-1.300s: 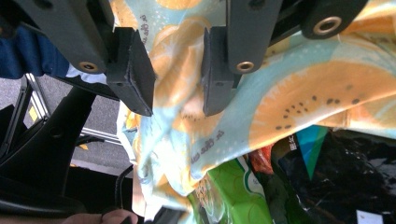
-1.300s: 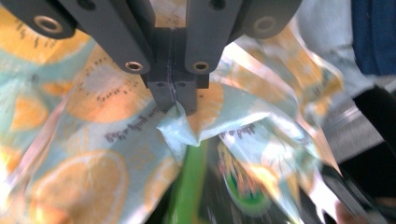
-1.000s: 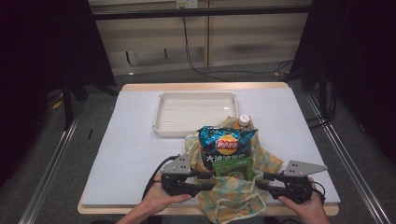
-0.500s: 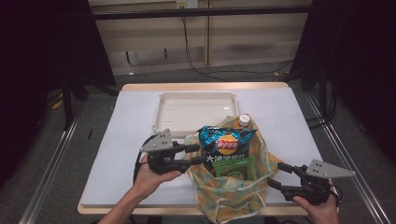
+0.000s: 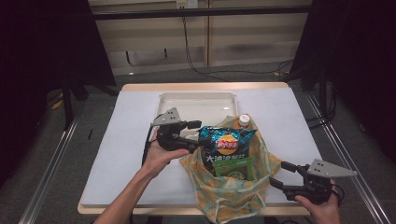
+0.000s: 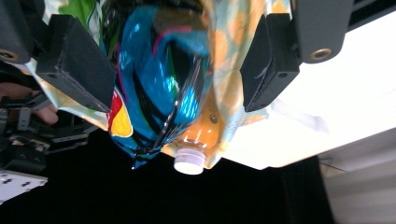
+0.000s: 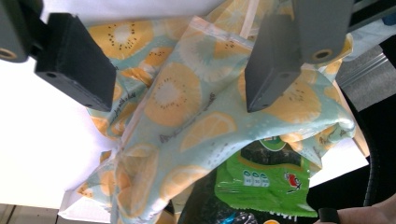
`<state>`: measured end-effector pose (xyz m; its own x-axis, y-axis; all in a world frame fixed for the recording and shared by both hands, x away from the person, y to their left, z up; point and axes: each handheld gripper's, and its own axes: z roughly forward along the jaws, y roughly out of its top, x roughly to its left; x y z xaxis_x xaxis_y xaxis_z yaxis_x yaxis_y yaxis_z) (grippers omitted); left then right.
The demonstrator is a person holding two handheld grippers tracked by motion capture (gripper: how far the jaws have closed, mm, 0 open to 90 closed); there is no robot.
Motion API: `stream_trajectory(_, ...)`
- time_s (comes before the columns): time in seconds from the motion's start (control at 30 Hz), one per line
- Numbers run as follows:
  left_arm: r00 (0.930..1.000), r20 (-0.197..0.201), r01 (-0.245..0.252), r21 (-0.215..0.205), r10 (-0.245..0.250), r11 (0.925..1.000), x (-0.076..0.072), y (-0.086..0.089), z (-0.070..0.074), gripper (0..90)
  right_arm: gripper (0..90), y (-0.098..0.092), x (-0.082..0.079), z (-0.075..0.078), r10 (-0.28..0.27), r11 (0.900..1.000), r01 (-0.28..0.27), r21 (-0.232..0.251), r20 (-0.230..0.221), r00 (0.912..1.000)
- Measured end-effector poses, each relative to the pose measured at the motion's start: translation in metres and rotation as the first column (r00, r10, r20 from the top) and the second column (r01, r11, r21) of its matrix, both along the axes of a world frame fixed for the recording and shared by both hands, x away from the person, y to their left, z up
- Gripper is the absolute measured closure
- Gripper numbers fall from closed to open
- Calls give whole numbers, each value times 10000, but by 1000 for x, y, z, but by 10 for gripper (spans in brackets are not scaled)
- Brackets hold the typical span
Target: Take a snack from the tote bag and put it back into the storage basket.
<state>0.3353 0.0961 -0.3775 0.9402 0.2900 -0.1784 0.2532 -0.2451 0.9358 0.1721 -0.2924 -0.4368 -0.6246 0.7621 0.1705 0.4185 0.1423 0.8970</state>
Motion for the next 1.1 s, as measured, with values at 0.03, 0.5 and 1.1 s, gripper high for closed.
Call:
stream_trajectory(0.03, 9999, -19, 140, -3, -140, 9999, 1, -3, -1, 267, 226, -1, 0, 0, -13, 9999, 13, 105, -52, 10000)
stream_trajectory(0.5, 9952, -322, 949, 694, -928, 9931, -1, -23, -15, 363, 179, -1, 1, -1, -91, 9999, 90, 124, 126, 9999)
stream_trajectory(1.1, 9858, 139, 1668, 472, -1676, 9849, -12, -22, 1, 831, 60, 1, -1, 1, -115, 9999, 111, 121, 308, 9995)
